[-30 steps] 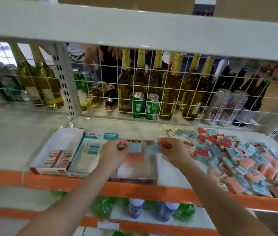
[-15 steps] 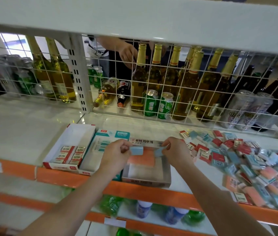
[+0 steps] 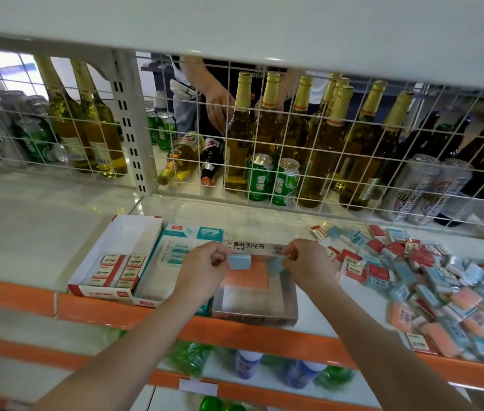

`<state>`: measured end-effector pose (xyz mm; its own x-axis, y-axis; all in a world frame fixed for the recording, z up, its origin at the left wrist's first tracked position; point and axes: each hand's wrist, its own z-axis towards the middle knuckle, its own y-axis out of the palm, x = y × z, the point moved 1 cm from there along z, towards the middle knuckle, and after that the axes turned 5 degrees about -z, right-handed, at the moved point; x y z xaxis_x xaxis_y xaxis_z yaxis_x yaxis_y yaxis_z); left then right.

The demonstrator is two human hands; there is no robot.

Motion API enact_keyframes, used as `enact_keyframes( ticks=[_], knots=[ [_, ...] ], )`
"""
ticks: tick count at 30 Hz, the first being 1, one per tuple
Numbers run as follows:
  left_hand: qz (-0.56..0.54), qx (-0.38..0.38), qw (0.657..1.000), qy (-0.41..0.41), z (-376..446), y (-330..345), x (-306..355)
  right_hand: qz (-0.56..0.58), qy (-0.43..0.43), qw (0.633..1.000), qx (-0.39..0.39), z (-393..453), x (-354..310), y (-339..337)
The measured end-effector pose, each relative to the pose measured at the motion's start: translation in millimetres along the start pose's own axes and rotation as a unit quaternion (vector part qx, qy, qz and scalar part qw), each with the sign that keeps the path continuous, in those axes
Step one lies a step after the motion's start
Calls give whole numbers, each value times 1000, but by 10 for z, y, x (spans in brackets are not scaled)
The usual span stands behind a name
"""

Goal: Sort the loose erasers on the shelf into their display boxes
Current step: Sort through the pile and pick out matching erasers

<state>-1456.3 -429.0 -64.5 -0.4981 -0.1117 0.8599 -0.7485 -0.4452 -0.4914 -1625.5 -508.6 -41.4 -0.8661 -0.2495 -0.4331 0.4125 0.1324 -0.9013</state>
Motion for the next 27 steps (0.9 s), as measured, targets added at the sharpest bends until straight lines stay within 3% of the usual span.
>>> enact_keyframes(
  ticks=[8, 16, 27],
  knots=[
    [-11, -5, 1000, -9, 8, 14, -11, -128, -41, 990, -41, 23, 16, -27],
    [-11, -11, 1000, -8, 4, 20, -10, -177, -60, 981, -49, 50, 80, 146],
    [19, -85, 996, -7, 2, 223, 131, -90, -84, 992, -23, 6, 264, -4]
  ],
)
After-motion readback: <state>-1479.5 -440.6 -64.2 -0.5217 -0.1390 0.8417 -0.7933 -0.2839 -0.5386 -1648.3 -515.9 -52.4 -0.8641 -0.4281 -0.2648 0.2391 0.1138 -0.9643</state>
